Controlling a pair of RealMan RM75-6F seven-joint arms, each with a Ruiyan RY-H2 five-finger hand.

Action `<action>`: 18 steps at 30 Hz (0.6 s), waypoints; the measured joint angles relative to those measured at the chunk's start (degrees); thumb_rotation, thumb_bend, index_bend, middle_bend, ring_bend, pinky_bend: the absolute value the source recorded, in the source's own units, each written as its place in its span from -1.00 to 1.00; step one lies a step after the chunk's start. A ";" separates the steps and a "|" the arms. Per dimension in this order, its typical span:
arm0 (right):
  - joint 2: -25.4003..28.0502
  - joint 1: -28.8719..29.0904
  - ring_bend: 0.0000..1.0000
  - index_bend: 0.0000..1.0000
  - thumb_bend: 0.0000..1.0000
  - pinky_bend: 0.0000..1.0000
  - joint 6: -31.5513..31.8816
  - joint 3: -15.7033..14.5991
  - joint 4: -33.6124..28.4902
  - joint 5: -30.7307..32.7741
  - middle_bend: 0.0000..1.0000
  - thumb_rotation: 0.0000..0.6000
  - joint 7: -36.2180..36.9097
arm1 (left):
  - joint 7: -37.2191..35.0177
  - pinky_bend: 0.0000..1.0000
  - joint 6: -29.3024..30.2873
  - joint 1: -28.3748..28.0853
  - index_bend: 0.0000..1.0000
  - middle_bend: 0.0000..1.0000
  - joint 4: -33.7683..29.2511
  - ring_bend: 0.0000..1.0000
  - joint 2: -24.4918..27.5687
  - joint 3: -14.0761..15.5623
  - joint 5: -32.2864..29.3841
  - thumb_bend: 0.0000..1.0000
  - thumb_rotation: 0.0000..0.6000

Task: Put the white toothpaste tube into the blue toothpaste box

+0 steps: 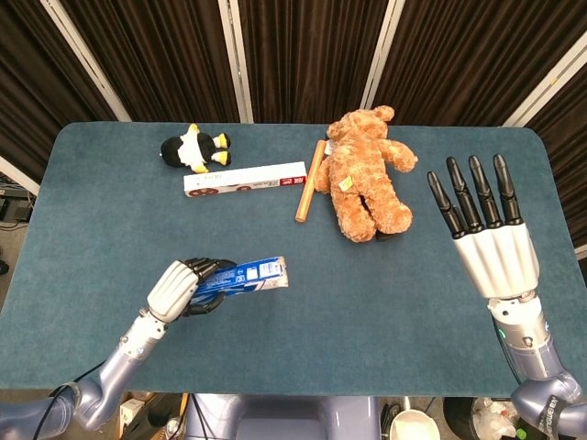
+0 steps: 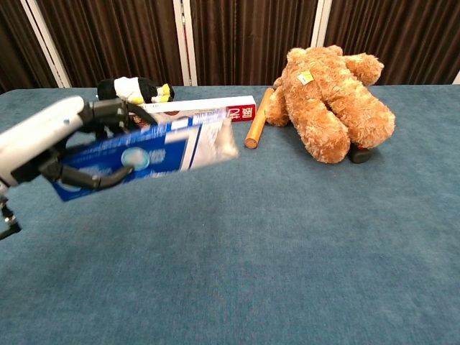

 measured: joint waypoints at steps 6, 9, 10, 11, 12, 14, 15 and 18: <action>-0.35 -0.52 -0.86 -1.00 -0.04 -0.93 0.08 -0.46 -0.41 -0.30 -0.64 1.00 -0.11 | 2.97 -0.09 -3.61 1.07 -0.51 -0.25 0.81 -0.28 0.59 1.17 -1.84 -0.09 1.00; -0.50 -0.68 -0.86 -1.00 -0.04 -0.93 0.10 -0.61 -0.75 -0.48 -0.64 1.00 -0.06 | 4.19 -0.49 -4.85 1.32 -0.63 -0.42 1.12 -0.52 0.87 1.64 -2.12 -0.36 1.00; -0.51 -0.73 -0.86 -1.00 -0.04 -0.93 0.05 -0.66 -0.86 -0.51 -0.64 1.00 -0.04 | 4.54 -0.60 -5.31 1.39 -0.68 -0.50 1.09 -0.59 1.05 1.78 -2.25 -0.43 1.00; -0.52 -0.80 -0.86 -1.00 -0.04 -0.93 -0.01 -0.73 -1.05 -0.52 -0.64 1.00 -0.03 | 5.02 -0.64 -5.73 1.46 -0.72 -0.56 0.97 -0.61 1.26 1.87 -2.45 -0.47 1.00; -0.53 -0.87 -0.86 -1.00 -0.04 -0.93 -0.07 -0.79 -1.22 -0.50 -0.64 1.00 -0.02 | 5.89 -0.68 -6.23 1.57 -0.76 -0.63 0.67 -0.65 1.57 1.91 -2.83 -0.51 1.00; -0.56 -1.08 -0.86 -1.00 -0.04 -0.93 -0.28 -1.09 -1.58 -0.54 -0.64 1.00 -0.09 | 7.49 -0.75 -6.97 1.77 -0.83 -0.77 -0.28 -0.75 2.16 1.81 -3.62 -0.57 1.00; -0.55 -1.16 -0.86 -1.00 -0.04 -0.93 -0.37 -1.23 -1.62 -0.65 -0.64 1.00 -0.21 | 8.73 -0.77 -7.51 1.88 -0.84 -0.79 -1.12 -0.77 2.63 1.67 -4.26 -0.58 1.00; -0.71 -1.64 -0.86 -1.00 -0.04 -0.93 -0.52 -1.83 -1.93 -0.90 -0.64 1.00 -0.46 | 12.25 -0.82 -9.19 2.00 -0.87 -0.84 -3.92 -0.82 4.00 1.04 -6.18 -0.62 1.00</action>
